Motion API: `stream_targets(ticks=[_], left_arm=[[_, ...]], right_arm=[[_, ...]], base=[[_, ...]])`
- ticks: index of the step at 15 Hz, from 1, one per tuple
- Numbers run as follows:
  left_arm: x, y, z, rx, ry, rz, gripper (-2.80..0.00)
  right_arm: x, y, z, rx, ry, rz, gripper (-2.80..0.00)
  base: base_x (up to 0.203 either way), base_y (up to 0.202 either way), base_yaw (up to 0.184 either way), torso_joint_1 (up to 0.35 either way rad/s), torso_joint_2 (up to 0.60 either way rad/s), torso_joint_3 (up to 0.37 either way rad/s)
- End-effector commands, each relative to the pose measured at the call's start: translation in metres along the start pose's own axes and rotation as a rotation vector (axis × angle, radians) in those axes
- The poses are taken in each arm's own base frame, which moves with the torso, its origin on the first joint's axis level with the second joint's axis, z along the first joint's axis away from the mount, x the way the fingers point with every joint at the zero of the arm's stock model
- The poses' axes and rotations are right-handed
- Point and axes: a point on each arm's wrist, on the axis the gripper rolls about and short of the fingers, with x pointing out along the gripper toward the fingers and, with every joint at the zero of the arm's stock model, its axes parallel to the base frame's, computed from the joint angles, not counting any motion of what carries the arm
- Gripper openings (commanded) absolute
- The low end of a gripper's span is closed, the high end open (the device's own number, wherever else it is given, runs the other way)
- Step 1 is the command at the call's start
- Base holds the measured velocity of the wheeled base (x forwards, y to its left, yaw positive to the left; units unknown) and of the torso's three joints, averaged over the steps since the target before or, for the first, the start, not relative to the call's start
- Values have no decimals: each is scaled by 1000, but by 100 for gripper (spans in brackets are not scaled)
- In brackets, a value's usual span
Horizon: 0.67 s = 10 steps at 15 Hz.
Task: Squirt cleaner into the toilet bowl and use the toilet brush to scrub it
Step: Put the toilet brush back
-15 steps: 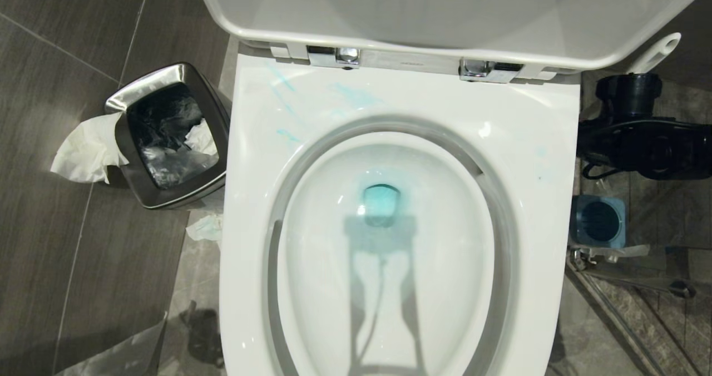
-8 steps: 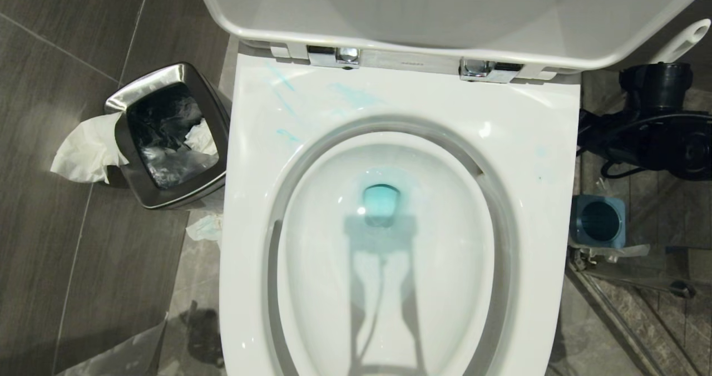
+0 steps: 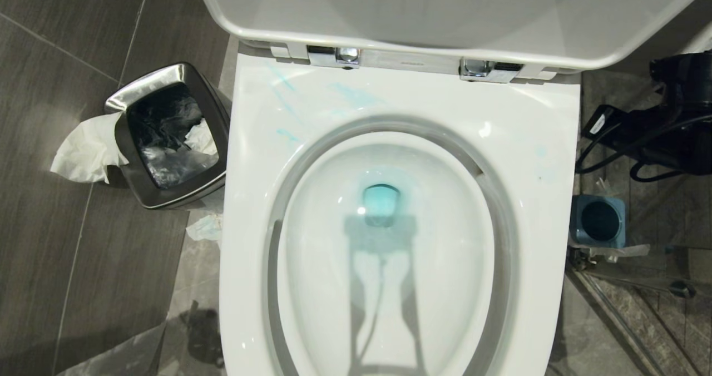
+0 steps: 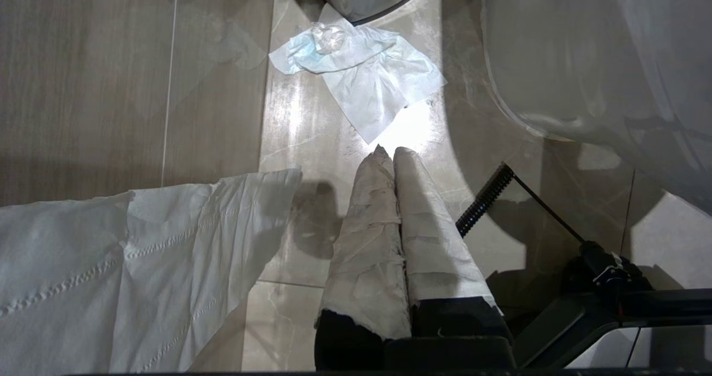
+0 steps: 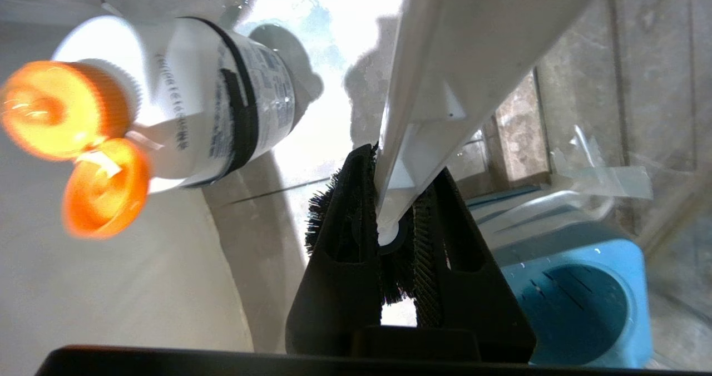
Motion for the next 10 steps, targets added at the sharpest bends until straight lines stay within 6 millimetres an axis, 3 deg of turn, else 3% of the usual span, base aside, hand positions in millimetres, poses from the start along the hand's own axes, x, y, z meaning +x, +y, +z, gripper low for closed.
stream_targets(ticks=[1,5,10], left_arm=[[0,0,-1,0,5,0,-280],[0,0,-1,0,5,0,-280],[0,0,0,-6,3,2,-280]], right_arm=[[-18,-4,10,11,-35,0,-280],[-33,-6,18,8,-63,5,-280],[-67,-13,16,-24,-72,12,-280]], base=[[0,0,0,0,0,0],[0,0,0,0,0,0],[0,0,0,1,1,40]])
